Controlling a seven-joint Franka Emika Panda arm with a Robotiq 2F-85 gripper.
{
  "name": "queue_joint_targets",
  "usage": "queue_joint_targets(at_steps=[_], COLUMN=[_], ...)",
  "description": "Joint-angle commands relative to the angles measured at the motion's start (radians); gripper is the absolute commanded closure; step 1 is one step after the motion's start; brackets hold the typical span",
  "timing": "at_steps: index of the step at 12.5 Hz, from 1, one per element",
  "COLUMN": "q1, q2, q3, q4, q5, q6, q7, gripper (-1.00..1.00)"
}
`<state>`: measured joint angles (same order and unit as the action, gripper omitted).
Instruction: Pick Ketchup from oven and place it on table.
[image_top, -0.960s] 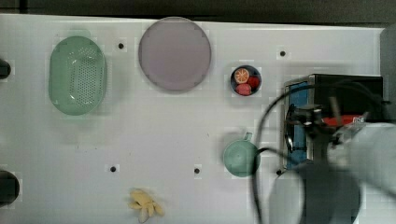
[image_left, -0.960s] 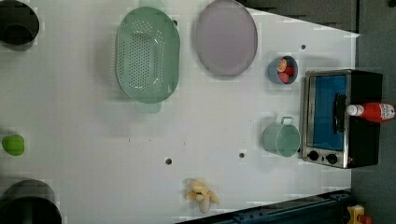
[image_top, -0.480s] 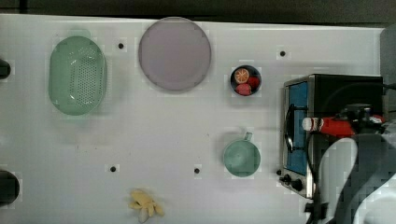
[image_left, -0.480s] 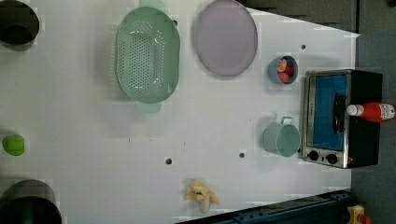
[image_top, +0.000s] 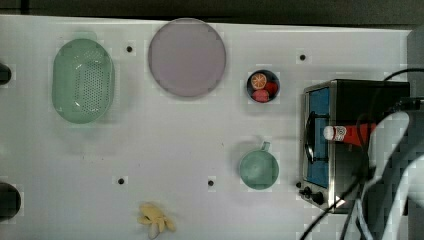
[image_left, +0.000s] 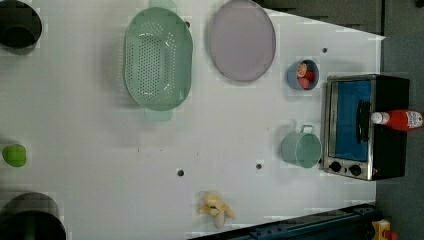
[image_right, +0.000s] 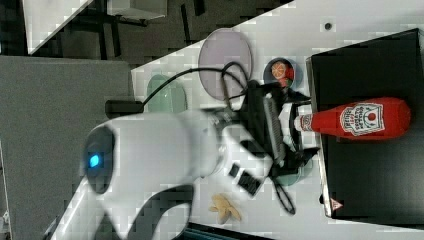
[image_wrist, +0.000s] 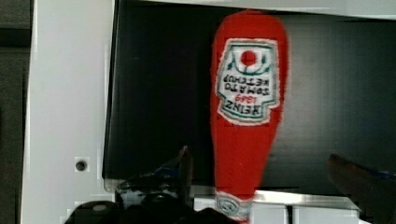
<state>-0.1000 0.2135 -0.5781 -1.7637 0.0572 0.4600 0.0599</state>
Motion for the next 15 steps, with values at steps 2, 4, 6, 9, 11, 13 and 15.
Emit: queue_joint_targets(at_steps=[2,4,6,9,11,13,15], q1=[-0.02,-0.037,-0.043,-0.048,-0.048,-0.051,-0.051], q2=[0.085,0.131,0.164,0.199,0.209,0.212,0.211], q3=[-0.036,-0.036,-0.036,-0.035,-0.035,-0.035,-0.035], q4=[-0.01,-0.011,-0.011,-0.013,-0.014,-0.016,-0.014], q5=[0.074,0.098,0.131,0.179,0.179,0.179,0.179], q6=[0.103,0.112,0.117,0.155,0.173,0.169,0.169], q7=[-0.001,-0.001,-0.001,-0.001,-0.001,-0.001,-0.001], gripper=[-1.0,-1.0,-1.0,-1.0,-1.0,-0.69,-0.27])
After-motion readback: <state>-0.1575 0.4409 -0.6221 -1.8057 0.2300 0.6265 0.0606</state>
